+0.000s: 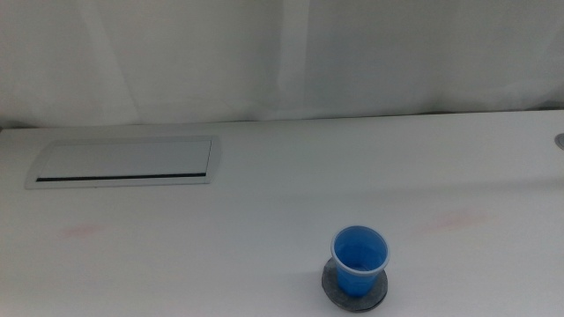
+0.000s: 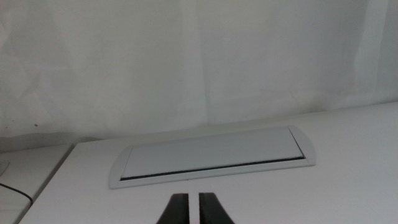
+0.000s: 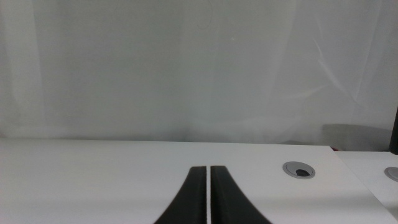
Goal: Place an empty cup on a cup mat.
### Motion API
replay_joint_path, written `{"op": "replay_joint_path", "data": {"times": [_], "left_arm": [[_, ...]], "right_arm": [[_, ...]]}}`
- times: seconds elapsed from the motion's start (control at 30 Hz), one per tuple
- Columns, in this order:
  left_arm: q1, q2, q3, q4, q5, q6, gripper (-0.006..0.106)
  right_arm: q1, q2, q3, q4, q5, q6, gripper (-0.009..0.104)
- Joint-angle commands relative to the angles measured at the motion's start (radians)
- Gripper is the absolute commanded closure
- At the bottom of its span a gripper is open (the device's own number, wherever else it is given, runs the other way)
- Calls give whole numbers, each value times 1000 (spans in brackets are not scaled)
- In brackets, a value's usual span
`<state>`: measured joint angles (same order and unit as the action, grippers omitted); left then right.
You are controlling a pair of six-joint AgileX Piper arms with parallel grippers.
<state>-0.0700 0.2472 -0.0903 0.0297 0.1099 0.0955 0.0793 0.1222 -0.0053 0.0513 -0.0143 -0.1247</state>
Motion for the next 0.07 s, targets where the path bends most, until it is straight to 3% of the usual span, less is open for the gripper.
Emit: {"op": "replay_joint_path", "data": {"times": [0.0,0.03], "left_arm": [[2,-5,5,-11,-10,-7,103],[2,-5,5,-11,-10,-7,103]], "right_arm": [[1,-3,40,-3,0,-6,98],[1,-3,40,-3,0,-6,98]]}}
